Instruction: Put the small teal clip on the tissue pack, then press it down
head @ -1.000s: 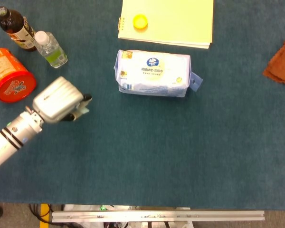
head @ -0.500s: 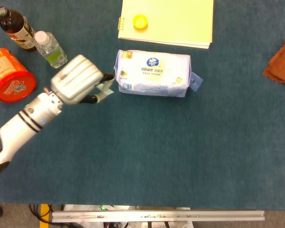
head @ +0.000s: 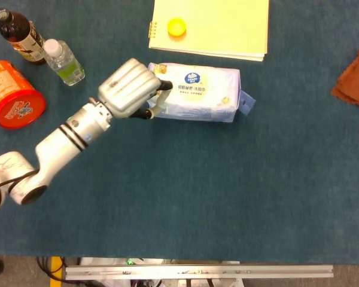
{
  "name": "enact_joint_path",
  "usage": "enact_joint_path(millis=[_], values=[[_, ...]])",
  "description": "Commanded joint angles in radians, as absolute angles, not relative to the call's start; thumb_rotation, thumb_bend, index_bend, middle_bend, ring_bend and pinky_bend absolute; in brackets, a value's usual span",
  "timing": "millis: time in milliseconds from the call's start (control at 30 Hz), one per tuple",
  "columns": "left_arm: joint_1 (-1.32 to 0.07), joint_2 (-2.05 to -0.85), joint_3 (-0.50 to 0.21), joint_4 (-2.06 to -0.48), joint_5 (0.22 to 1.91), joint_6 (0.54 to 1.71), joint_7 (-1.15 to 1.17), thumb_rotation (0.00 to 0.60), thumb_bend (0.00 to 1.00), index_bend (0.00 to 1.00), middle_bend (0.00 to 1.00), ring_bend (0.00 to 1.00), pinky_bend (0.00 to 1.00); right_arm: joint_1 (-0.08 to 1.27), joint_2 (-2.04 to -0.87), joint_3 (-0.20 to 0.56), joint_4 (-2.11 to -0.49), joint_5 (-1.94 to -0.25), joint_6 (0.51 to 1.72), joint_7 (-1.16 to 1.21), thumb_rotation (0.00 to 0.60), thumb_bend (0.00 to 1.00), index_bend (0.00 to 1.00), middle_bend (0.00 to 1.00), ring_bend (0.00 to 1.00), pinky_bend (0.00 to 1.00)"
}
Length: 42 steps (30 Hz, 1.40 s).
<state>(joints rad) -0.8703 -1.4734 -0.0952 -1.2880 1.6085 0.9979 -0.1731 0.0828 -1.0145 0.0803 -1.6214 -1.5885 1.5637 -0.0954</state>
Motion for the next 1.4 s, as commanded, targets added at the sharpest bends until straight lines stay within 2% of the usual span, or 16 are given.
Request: enact_joint_path(millis=[33,767,1400], values=[[-0.892,-1.500,-0.107,-1.267,1.590,0.971,-0.165,0.600,0.38,0.60,1.00,1.00,0.82,0.082,-1.019,0.081,-1.611,-1.581,1.560,-0.087,0.600,0.36,0.00,0.22,0.13,0.19],[-0.984,-1.625,-0.176,-1.203,1.419,0.803,-0.203,0.600,0.37,0.58,1.00,1.00,0.82,0.058,-1.014,0.080,-1.578,-1.569,1.590,-0.047,0.600,0.36,0.00,0.22,0.13,0.19],[-0.964,-1.623,-0.178,-1.191,1.353,0.770,-0.258,0.600,0.37,0.57,1.00,1.00,0.82,0.049,-1.009,0.082,-1.579,-1.579,1.609,-0.042,0.600,0.36,0.00,0.22,0.14,0.19]])
